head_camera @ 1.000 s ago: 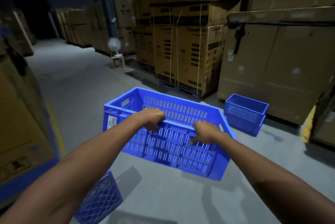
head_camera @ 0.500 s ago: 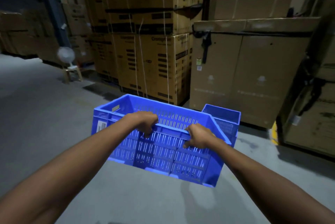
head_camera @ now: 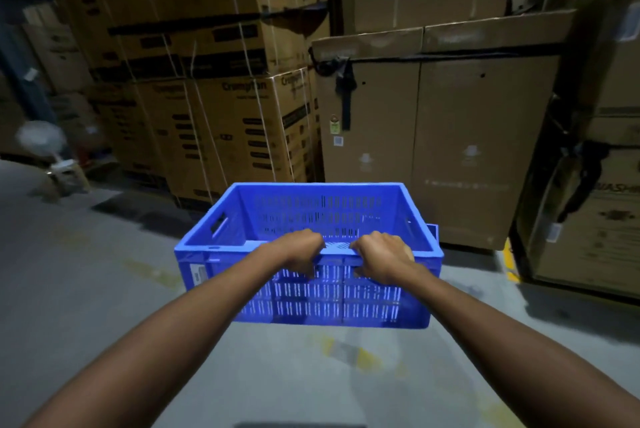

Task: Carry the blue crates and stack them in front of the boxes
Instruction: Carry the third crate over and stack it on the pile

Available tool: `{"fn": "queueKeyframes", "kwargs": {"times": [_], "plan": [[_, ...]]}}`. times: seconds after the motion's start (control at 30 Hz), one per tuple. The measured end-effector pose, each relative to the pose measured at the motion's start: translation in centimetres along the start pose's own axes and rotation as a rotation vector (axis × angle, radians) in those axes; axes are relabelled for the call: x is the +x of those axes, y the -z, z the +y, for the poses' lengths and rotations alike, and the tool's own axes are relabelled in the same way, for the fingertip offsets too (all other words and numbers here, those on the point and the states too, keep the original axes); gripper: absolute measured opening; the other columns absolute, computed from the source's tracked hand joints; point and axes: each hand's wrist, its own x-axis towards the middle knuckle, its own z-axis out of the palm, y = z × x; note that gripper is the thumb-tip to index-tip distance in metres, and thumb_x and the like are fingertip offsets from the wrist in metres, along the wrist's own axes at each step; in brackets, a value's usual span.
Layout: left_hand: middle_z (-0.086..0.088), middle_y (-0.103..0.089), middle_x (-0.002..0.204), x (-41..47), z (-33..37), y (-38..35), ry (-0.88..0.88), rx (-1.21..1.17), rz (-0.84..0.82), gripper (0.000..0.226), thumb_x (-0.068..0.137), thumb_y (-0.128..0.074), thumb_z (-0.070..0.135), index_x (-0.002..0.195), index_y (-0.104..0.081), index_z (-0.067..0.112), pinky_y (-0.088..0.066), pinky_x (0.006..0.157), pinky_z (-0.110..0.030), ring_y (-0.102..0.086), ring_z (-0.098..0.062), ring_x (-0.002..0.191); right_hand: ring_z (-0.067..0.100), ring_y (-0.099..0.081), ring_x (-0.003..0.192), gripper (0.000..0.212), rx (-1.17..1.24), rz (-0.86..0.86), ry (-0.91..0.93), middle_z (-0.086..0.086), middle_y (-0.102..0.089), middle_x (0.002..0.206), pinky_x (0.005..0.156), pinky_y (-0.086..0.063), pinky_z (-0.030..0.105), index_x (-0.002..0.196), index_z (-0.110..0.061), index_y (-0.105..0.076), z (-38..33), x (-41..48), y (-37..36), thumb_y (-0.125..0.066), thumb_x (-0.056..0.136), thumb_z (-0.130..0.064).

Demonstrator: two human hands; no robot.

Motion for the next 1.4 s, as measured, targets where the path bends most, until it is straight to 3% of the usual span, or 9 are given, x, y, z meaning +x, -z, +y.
{"fn": "queueKeyframes", "kwargs": {"times": [0.2,0.33,0.6,0.77,1.03,1.4], "plan": [[-0.014,-0.064,0.094,13.5,-1.8,3.4,-0.014,0.018,0.064,0.023,0.072,-0.079,0.024,0.081,-0.060,0.015,-0.050,0.068,-0.038,-0.062,-0.034,0.085,0.030,-0.063,0.097,0.028,-0.036,-0.031,-0.025,0.005,-0.067,0.100,0.069,-0.043,0.035,0.094,-0.020,-0.063,8.6,11.4,0.1,-0.075,0.075,-0.037],[-0.013,-0.062,0.096,19.7,-2.6,4.4,-0.010,0.022,0.074,0.019,0.076,-0.074,0.021,0.082,-0.057,0.016,-0.048,0.068,-0.037,-0.060,-0.033,0.085,0.029,-0.063,0.095,0.036,-0.034,-0.162,-0.082,0.005,-0.066,0.104,0.071,-0.046,0.037,0.098,-0.018,-0.060,12.2,17.4,-0.9,-0.075,0.077,-0.042],[-0.010,-0.065,0.092,31.6,-9.7,4.3,-0.029,-0.006,0.103,0.024,0.075,-0.073,0.031,0.080,-0.056,0.016,-0.044,0.064,-0.034,-0.061,-0.031,0.089,0.031,-0.064,0.093,0.016,-0.036,-0.027,-0.100,0.005,-0.068,0.095,0.067,-0.039,0.033,0.086,-0.018,-0.062,16.7,28.5,-4.2,-0.067,0.078,-0.031],[-0.009,-0.064,0.098,40.8,-16.9,1.8,-0.021,-0.025,0.130,0.027,0.080,-0.069,0.041,0.083,-0.055,0.018,-0.049,0.076,-0.037,-0.061,-0.032,0.098,0.031,-0.064,0.090,0.009,-0.062,-0.030,-0.143,0.006,-0.066,0.090,0.066,-0.039,0.034,0.080,-0.020,-0.057,19.1,37.3,-7.6,-0.064,0.082,-0.025],[-0.010,-0.065,0.109,55.5,-24.0,-0.5,-0.052,0.078,0.152,0.023,0.088,-0.060,0.040,0.096,-0.059,0.018,-0.046,0.081,-0.037,-0.060,-0.033,0.106,0.035,-0.064,0.095,0.012,-0.068,-0.045,-0.234,0.011,-0.068,0.098,0.071,-0.046,0.037,0.099,-0.020,-0.065,22.8,50.4,-13.8,-0.060,0.088,-0.022],[-0.010,-0.065,0.111,73.5,-26.9,-11.9,-0.024,0.105,0.090,0.019,0.094,-0.053,0.034,0.107,-0.059,0.021,-0.044,0.082,-0.036,-0.059,-0.033,0.109,0.034,-0.066,0.094,0.023,-0.055,-0.096,-0.239,0.009,-0.069,0.097,0.072,-0.047,0.037,0.102,-0.022,-0.061,32.2,62.8,-30.3,-0.050,0.086,-0.009]]}}
